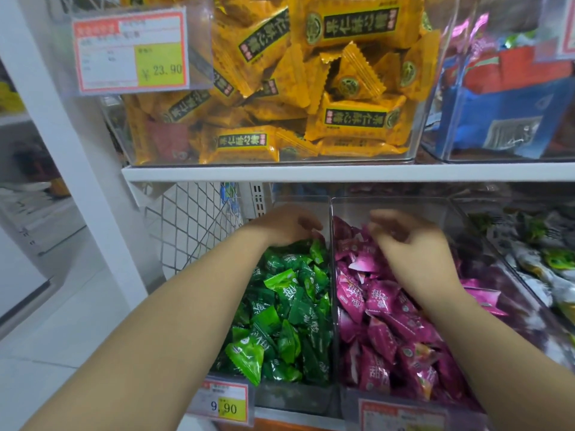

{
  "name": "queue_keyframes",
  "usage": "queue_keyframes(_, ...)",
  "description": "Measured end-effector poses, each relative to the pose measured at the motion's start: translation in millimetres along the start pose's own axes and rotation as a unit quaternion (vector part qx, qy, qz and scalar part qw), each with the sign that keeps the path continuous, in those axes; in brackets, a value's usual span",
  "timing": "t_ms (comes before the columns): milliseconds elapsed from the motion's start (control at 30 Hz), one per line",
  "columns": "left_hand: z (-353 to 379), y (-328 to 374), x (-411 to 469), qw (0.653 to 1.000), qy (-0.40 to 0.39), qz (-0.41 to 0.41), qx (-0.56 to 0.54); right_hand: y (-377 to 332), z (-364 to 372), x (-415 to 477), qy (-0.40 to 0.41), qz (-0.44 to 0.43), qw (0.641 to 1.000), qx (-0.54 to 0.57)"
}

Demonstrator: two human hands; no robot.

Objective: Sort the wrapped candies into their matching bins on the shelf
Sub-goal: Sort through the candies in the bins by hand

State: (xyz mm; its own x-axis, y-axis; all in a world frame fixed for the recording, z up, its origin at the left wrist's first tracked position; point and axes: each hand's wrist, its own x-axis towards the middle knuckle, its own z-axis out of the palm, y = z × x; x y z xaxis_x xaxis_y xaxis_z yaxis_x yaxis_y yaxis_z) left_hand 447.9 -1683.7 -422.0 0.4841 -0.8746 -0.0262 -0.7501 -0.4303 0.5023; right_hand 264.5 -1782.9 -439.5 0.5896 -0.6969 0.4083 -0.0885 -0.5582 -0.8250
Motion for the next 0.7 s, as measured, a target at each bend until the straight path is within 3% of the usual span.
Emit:
queue_keyframes(133, 7.3, -7.3, 15.3, 0.997, -0.034, 0.012, 0.067, 3.8, 2.1, -0.5, -0.045, 0.003, 0.999, -0.011)
queue_keyframes(700, 8.7, -24.6, 17.2, 0.994, 0.076, 0.003, 0.084, 1.4, 2.5, -3.4, -0.062, 0.007, 0.998, 0.008)
